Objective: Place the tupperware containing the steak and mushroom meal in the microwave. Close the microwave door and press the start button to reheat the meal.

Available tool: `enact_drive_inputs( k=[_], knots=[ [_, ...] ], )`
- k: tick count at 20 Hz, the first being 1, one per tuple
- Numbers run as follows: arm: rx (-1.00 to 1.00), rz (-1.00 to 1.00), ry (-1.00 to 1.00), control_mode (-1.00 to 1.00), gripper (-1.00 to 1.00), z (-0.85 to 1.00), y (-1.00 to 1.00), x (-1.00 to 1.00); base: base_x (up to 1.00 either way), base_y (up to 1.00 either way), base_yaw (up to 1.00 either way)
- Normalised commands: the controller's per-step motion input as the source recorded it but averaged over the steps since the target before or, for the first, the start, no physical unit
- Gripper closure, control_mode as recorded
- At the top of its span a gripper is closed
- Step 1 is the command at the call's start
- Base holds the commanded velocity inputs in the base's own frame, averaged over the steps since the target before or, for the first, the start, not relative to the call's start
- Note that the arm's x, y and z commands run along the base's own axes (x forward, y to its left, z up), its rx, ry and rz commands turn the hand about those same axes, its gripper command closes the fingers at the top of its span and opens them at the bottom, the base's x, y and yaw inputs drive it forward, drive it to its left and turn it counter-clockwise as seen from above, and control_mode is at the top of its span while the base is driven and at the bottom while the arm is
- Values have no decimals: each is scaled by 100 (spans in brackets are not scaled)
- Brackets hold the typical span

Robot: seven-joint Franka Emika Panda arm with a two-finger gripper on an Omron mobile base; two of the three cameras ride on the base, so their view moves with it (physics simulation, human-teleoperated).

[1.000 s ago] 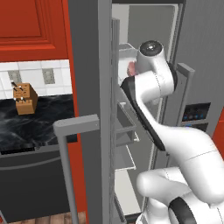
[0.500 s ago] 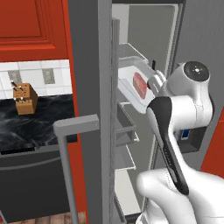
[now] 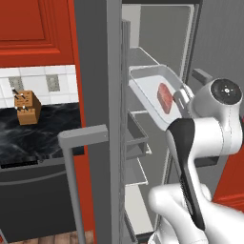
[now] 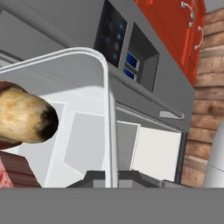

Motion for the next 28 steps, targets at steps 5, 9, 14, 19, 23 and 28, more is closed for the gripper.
enact_drive_inputs(
  k=[5, 9, 14, 19, 23, 28],
  knots=[
    [0, -2, 0, -100, 100, 0, -4, -1, 0, 0, 0],
    [0, 0, 0, 100, 100, 0, 0, 0, -19, 0, -1],
    [0, 0, 0, 100, 100, 0, 0, 0, -77, 0, -6],
    [0, 0, 0, 100, 100, 0, 0, 0, -98, 0, -8],
    [0, 0, 0, 100, 100, 0, 0, 0, -71, -5, -29],
    [0, 0, 0, 100, 100, 0, 0, 0, -32, -16, -52]
  ],
)
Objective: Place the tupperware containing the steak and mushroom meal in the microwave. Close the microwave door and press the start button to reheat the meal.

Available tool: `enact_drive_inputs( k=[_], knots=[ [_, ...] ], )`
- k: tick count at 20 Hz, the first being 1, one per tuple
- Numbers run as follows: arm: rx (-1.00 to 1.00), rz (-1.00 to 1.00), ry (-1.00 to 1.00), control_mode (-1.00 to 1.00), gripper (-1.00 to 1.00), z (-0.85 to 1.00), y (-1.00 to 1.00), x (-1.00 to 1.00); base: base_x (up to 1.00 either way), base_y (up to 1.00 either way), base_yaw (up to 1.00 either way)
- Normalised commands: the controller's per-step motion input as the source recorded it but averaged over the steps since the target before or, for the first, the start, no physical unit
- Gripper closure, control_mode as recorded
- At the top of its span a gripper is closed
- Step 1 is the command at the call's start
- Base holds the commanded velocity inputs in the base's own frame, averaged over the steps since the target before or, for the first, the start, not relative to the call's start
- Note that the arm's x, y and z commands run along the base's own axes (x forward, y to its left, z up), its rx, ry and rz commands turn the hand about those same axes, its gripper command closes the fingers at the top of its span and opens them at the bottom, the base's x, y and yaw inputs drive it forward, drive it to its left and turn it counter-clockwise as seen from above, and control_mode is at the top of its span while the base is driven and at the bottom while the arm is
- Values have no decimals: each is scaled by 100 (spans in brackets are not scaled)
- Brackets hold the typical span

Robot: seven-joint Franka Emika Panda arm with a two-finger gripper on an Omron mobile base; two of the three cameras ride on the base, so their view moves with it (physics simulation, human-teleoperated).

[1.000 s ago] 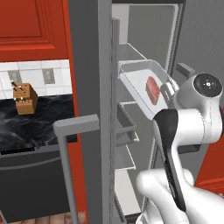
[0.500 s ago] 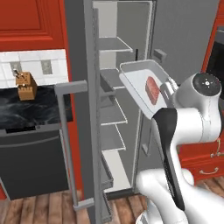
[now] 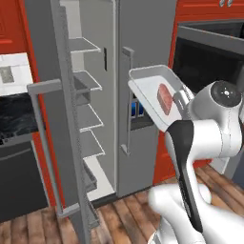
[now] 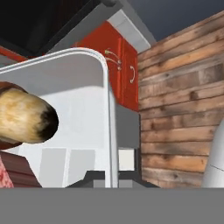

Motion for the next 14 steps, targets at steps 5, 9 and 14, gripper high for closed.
enact_drive_inputs(
  k=[5, 9, 14],
  knots=[
    [0, 0, 0, 100, 100, 0, 0, 0, -12, -16, -62],
    [0, 0, 0, 100, 100, 0, 0, 0, 0, -14, -64],
    [0, 0, 0, 100, 100, 0, 0, 0, 2, -10, -60]
  ],
)
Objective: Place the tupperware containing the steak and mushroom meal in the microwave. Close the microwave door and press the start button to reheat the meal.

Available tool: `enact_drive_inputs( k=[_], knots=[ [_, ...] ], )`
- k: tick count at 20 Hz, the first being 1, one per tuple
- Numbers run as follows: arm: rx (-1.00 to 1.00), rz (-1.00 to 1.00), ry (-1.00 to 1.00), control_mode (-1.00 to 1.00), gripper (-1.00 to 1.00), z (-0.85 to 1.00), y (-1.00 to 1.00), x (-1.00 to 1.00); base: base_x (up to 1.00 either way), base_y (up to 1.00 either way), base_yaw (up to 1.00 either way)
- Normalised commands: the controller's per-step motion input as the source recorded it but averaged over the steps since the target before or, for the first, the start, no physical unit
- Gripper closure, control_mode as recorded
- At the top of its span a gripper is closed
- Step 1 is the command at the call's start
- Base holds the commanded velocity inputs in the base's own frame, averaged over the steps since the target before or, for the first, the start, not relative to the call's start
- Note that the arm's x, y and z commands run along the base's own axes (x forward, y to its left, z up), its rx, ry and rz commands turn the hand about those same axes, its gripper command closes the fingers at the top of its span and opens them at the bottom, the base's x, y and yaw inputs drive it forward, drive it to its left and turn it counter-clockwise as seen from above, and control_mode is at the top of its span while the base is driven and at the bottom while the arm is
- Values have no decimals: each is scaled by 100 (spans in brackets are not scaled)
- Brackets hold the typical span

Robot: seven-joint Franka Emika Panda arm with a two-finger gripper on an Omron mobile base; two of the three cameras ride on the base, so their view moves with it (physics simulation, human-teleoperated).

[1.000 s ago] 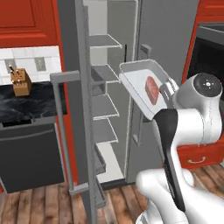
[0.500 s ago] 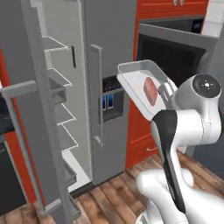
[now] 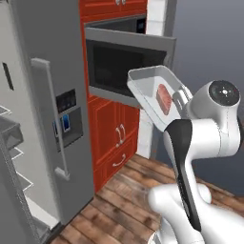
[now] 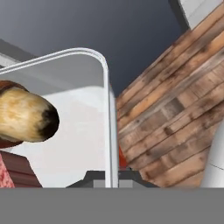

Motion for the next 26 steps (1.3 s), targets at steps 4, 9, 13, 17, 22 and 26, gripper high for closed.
enact_drive_inputs(
  k=[4, 9, 13, 17, 22, 26],
  knots=[
    [0, 0, 0, 100, 100, 0, 0, 0, 8, -14, -54],
    [0, 0, 0, 100, 100, 0, 0, 0, 4, -22, -50],
    [0, 0, 0, 100, 100, 0, 0, 0, 6, -24, -44],
    [0, 0, 0, 100, 100, 0, 0, 0, 23, -16, -29],
    [0, 0, 0, 100, 100, 0, 0, 0, 60, -6, -4],
    [0, 0, 0, 100, 100, 0, 0, 0, 69, -21, 9]
  ],
)
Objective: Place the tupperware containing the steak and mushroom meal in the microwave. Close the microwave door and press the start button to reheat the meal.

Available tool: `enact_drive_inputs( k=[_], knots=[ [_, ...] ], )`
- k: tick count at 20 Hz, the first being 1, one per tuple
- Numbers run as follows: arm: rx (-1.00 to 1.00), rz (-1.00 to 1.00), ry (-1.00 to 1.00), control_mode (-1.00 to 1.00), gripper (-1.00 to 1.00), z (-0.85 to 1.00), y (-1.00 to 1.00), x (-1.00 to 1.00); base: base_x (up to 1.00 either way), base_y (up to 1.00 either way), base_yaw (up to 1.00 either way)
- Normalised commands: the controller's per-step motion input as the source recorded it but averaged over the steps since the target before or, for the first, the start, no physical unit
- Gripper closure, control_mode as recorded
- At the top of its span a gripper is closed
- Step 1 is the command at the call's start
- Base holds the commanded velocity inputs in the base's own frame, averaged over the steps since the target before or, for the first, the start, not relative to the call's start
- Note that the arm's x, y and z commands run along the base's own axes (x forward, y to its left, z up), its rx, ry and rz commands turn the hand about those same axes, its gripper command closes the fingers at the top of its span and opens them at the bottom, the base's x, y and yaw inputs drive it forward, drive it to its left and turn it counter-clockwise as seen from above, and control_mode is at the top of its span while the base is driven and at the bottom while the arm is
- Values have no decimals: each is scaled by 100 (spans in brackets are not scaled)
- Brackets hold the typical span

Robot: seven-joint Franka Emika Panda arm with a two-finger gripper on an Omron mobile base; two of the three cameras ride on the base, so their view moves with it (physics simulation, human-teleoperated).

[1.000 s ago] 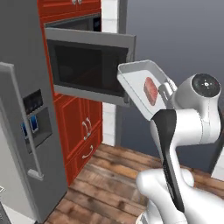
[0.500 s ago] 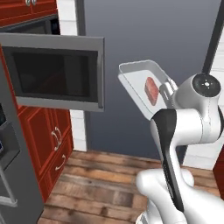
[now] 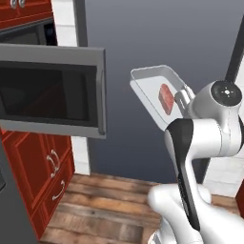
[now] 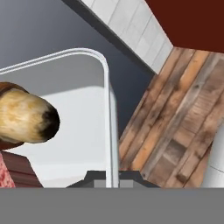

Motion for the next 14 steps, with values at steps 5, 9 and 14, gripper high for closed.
enact_drive_inputs(
  k=[5, 9, 14],
  knots=[
    [0, 0, 0, 100, 100, 0, 0, 0, 78, -35, 17],
    [0, 0, 0, 100, 100, 0, 0, 0, 71, -22, 24],
    [0, 0, 0, 100, 100, 0, 0, 0, 47, -4, 44]
  ],
)
